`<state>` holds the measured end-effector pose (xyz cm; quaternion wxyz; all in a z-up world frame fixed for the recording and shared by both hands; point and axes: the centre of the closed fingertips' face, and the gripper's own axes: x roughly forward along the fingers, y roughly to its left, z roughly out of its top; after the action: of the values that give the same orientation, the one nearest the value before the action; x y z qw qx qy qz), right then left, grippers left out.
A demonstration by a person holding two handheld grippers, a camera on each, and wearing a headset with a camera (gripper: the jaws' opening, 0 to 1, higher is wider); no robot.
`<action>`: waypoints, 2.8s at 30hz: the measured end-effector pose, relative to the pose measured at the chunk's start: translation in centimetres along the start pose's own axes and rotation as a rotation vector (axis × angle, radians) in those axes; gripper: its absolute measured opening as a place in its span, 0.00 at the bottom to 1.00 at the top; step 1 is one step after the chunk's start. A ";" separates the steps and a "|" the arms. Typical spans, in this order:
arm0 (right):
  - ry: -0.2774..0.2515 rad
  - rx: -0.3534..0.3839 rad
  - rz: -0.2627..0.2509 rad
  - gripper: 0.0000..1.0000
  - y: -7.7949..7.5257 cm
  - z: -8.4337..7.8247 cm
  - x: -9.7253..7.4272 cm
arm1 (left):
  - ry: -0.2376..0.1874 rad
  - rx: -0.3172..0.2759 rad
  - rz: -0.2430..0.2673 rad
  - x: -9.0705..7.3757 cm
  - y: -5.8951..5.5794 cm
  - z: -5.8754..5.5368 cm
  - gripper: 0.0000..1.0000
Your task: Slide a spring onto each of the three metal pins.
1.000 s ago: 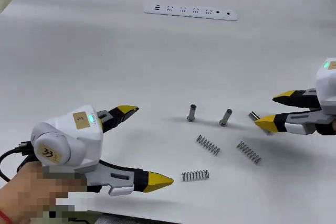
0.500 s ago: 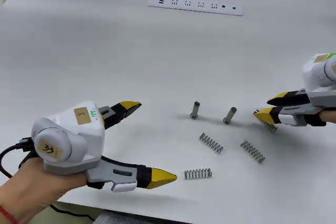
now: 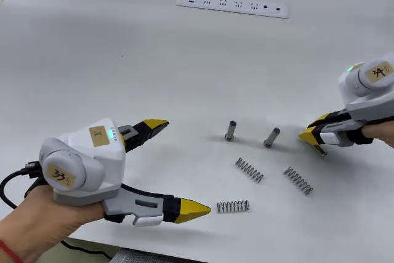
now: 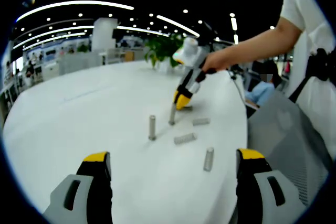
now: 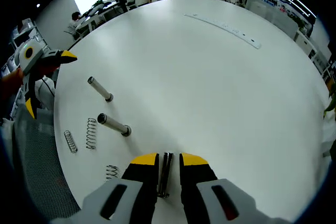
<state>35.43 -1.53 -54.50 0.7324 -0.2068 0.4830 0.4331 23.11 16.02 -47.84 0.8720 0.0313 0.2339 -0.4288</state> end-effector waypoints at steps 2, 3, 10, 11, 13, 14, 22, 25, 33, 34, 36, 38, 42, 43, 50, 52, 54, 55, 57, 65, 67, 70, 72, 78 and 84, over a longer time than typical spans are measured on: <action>0.015 0.004 0.008 0.15 -0.2 -0.2 0.3 | -0.002 -0.003 0.000 0.0 0.0 0.0 1.00; 0.018 0.005 0.009 0.15 -0.2 -0.3 0.4 | -0.003 -0.004 0.000 0.0 0.0 0.0 1.00; 0.047 0.002 0.010 0.13 -0.7 -0.6 0.9 | -0.008 -0.014 0.000 0.1 -0.1 -0.1 1.00; 0.049 -0.002 0.007 0.13 -0.7 -0.5 0.9 | -0.008 -0.014 0.000 0.1 -0.1 -0.1 1.00; 0.055 -0.008 0.001 0.12 -0.7 -0.5 1.0 | -0.010 -0.015 0.000 0.1 0.0 -0.1 1.00; 0.057 -0.010 -0.001 0.11 -0.8 -0.6 1.0 | -0.009 -0.016 0.000 0.1 0.0 -0.1 1.00; 0.083 -0.045 -0.017 0.10 -0.6 -0.6 1.0 | -0.012 -0.020 0.001 0.1 0.0 -0.2 1.00; 0.087 -0.045 -0.022 0.10 -0.5 -0.6 0.9 | -0.011 -0.021 0.002 0.1 -0.1 -0.2 1.00; 0.088 -0.047 -0.028 0.09 -0.1 -0.6 0.8 | -0.011 -0.023 0.000 0.1 -0.1 -0.2 1.00; 0.087 -0.048 -0.028 0.09 0.0 -0.6 0.7 | -0.012 -0.022 0.000 0.1 -0.1 -0.2 1.00; 0.085 -0.052 -0.026 0.09 0.2 -0.6 0.6 | -0.011 -0.022 -0.001 0.1 -0.2 -0.1 1.00; 0.083 -0.055 -0.023 0.09 0.5 -0.6 0.5 | -0.012 -0.021 -0.001 0.1 -0.2 -0.1 1.00; 0.070 -0.055 -0.023 0.09 0.3 -0.6 0.3 | -0.013 -0.021 -0.001 0.1 -0.2 0.0 1.00; 0.067 -0.054 -0.023 0.09 0.3 -0.5 0.1 | -0.013 -0.020 -0.001 0.1 -0.2 0.0 1.00; 0.025 -0.038 -0.024 0.09 0.5 -0.2 -0.8 | -0.012 -0.018 -0.002 0.1 -0.2 0.1 1.00; 0.012 -0.032 -0.027 0.09 0.1 -0.2 -0.9 | -0.013 -0.017 -0.003 0.1 -0.2 0.1 1.00; 0.000 -0.030 -0.028 0.09 -0.1 -0.1 -0.8 | -0.013 -0.016 -0.003 0.2 -0.2 0.2 1.00; -0.003 -0.027 -0.029 0.09 -0.2 -0.1 -0.8 | -0.013 -0.015 -0.004 0.2 -0.2 0.2 1.00; -0.018 -0.024 -0.032 0.09 -0.3 0.0 -1.0 | -0.013 -0.014 -0.005 0.2 -0.3 0.3 1.00; -0.069 -0.008 -0.035 0.09 -0.6 0.1 -1.6 | -0.011 -0.008 -0.007 0.1 -0.3 0.4 1.00; -0.084 -0.004 -0.037 0.09 -0.5 0.2 -1.8 | -0.011 -0.006 -0.007 0.1 -0.3 0.5 1.00; -0.103 0.004 -0.039 0.09 -0.3 0.2 -2.2 | -0.008 -0.004 -0.009 0.1 -0.4 0.5 1.00; -0.116 0.001 -0.043 0.09 -0.6 0.5 -2.3 | -0.008 -0.003 -0.010 0.1 -0.5 0.6 1.00; -0.160 0.007 -0.048 0.09 -0.1 0.5 -3.1 | -0.004 0.003 -0.016 0.2 -0.7 0.7 1.00; -0.194 0.010 -0.054 0.09 0.1 0.5 -3.5 | 0.001 0.005 -0.019 0.2 -0.8 0.6 1.00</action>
<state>35.03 -2.64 -51.19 0.7881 -0.1732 0.4063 0.4288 22.84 15.17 -47.24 0.8676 0.0315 0.2337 -0.4378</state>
